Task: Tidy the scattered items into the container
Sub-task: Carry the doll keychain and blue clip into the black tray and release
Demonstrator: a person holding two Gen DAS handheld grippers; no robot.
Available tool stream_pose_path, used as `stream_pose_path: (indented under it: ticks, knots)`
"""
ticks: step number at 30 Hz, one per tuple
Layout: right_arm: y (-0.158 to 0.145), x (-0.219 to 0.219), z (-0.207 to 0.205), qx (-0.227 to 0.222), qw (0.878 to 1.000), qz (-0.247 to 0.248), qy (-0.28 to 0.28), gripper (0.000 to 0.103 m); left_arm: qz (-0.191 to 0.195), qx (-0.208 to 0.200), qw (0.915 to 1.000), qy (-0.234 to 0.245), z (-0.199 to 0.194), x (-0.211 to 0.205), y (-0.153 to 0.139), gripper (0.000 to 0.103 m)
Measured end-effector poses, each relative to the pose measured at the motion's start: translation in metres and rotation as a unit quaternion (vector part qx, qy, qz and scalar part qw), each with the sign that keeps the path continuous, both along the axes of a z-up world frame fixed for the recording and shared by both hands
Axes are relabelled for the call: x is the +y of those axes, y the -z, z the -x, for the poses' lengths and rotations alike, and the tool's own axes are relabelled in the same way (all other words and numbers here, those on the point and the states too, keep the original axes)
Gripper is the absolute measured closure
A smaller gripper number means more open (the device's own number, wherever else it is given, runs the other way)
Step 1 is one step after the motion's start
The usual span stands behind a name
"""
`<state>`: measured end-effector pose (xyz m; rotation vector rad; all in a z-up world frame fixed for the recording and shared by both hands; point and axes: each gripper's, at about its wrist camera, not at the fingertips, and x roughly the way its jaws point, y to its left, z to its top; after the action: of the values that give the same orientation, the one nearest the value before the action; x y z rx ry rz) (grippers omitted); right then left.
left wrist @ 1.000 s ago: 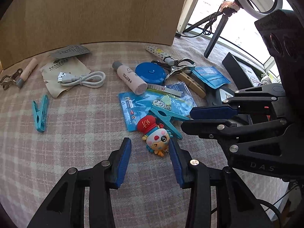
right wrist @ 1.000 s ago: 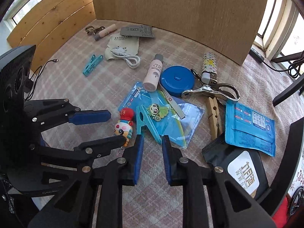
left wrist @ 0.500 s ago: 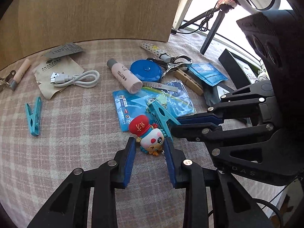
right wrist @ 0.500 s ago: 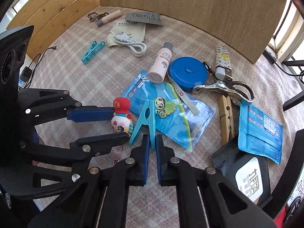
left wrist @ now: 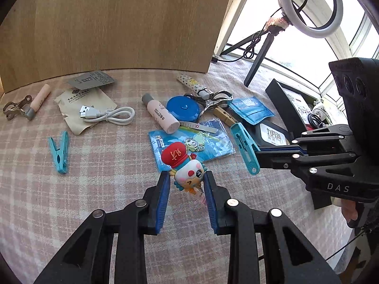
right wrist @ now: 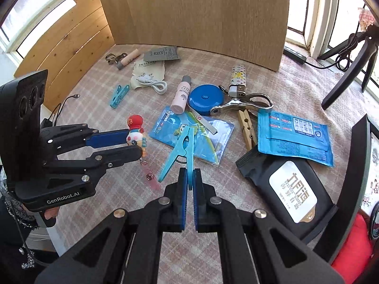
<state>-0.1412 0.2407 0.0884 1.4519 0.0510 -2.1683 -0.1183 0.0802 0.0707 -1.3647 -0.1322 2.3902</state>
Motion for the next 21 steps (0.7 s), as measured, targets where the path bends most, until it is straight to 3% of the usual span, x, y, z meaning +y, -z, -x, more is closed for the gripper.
stream_pose_path:
  ticks: [5,10,17,21]
  knots:
    - [-0.031,0.055,-0.022,0.028,0.997,0.024,0.067,0.099,-0.013,0.031,0.9987,0.038,-0.002,0.030,-0.038,0.076]
    - [-0.058,0.143,-0.053,0.057,0.985,0.013,0.162,0.099,-0.021,0.049,0.9927,0.108,0.005,0.094,-0.063,0.076]
    - [-0.071,0.279,-0.106,0.064,0.947,-0.025,0.314,0.099,-0.045,0.051,0.9753,0.210,-0.002,0.201,-0.077,0.076]
    - [-0.069,0.337,-0.131,0.059,0.925,-0.049,0.373,0.099,-0.049,0.045,0.9621,0.264,-0.021,0.253,-0.076,0.076]
